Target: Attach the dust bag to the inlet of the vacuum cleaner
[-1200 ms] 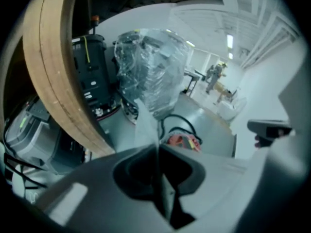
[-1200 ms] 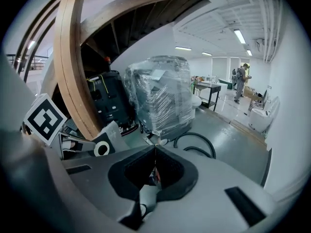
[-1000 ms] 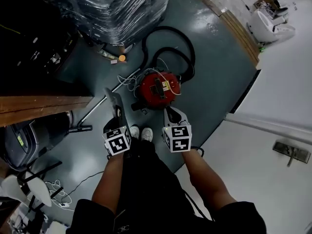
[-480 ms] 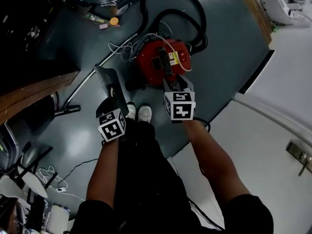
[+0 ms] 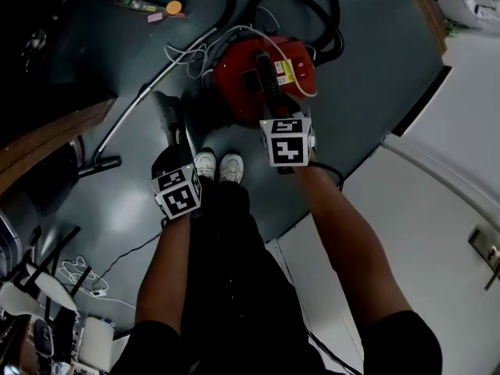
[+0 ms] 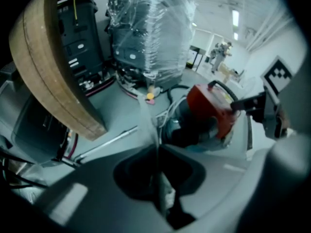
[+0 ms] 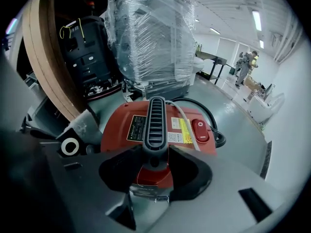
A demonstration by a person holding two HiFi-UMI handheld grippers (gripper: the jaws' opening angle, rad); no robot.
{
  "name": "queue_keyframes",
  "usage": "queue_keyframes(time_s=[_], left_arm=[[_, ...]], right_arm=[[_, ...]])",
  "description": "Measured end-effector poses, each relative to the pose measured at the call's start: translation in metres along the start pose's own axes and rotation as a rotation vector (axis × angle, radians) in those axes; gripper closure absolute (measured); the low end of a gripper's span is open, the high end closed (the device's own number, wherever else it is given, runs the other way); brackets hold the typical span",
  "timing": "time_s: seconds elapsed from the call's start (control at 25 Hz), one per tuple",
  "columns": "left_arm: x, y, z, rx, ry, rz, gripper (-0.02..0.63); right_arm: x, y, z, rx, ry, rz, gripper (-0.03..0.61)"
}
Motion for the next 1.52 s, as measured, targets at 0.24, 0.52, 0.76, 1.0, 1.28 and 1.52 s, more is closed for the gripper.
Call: queue_keyframes(time_s=[0.24,0.52,0.76,1.0,1.28,1.52], left_arm=[[0.011,-0.003,0.005,0.011,0.041,-0.002,0.584],[0.024,-0.001,0.015,0.000,0.085,-0.048,0.584],[0.030,-0.006,0.024,-0.011,0.086,-0.084,0.584],[0.036,-0.011,0.031,-0.011,0.101,-0.089,0.584],[0.048,-0.012,0.033,-0.023,0.115,-0.096,0.581],[0.056,-0.019,0.036,-0.056,0.120,-0.055,0.578]], right_arm=[[-0.001,-0.001,0.003,-0.047,0.005,-0.015,0.425],[0.004,-0.003,0.011,-0.155,-0.097,0.026,0.426],[0.003,-0.007,0.013,-0.210,-0.084,0.039,0.426],[0.002,-0.007,0.014,-0.258,-0.079,0.076,0.426],[0.004,-0.010,0.014,-0.236,-0.084,0.074,0.426],[0.003,-0.013,0.014,-0.223,-0.079,0.077,0.426]])
Point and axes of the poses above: the fingertips, and each gripper's own axes: z forward along the fingers, x to its right, y out of its underside, the point moved 6 cm from there along -z, backward along the fingers, and after that the axes turned 3 degrees about -y, right-handed, at the moved point
